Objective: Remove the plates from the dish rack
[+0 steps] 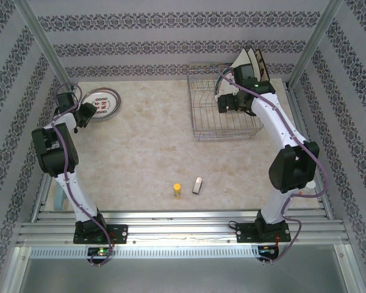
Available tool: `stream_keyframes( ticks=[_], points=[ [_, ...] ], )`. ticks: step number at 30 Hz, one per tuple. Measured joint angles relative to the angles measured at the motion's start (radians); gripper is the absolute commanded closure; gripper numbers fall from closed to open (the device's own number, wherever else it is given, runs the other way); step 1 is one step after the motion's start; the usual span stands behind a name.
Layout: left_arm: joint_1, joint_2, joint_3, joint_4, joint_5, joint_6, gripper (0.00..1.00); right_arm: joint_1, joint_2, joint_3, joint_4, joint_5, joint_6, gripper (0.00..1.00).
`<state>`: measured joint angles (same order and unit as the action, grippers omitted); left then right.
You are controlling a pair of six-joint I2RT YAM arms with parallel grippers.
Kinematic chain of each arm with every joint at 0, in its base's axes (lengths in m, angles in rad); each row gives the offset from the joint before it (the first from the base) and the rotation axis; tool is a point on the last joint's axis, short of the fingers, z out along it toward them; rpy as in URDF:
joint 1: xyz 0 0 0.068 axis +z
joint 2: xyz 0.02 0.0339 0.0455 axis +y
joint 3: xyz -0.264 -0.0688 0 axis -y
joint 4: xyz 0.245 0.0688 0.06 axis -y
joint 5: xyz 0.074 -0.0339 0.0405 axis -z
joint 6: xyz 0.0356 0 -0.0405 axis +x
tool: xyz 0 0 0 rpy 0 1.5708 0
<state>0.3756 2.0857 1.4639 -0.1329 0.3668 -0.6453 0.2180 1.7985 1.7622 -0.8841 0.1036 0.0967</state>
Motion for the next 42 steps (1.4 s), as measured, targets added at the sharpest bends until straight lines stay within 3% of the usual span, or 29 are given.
stream_keyframes(
  ticks=[5,11,16,25,35,42],
  points=[
    [-0.034,-0.019,0.059,-0.122,-0.084,0.124,0.17,0.000,0.009,0.044,-0.007,-0.011,-0.003,0.02],
    [-0.069,-0.072,0.061,-0.234,-0.185,0.253,0.00,0.001,0.046,0.115,-0.018,-0.015,-0.018,0.02],
    [-0.128,-0.171,0.041,-0.335,-0.254,0.352,0.00,0.000,0.129,0.211,-0.026,-0.015,-0.023,0.02],
    [-0.344,-0.340,0.044,-0.552,-0.320,0.492,0.00,-0.009,0.389,0.490,-0.039,0.025,-0.027,0.02],
    [-0.372,-0.358,0.051,-0.691,-0.326,0.517,0.00,-0.024,0.635,0.829,-0.072,0.103,-0.026,0.02],
    [-0.383,-0.358,0.059,-0.731,-0.325,0.530,0.00,-0.026,0.706,0.876,-0.069,0.144,-0.021,0.02]
  ],
)
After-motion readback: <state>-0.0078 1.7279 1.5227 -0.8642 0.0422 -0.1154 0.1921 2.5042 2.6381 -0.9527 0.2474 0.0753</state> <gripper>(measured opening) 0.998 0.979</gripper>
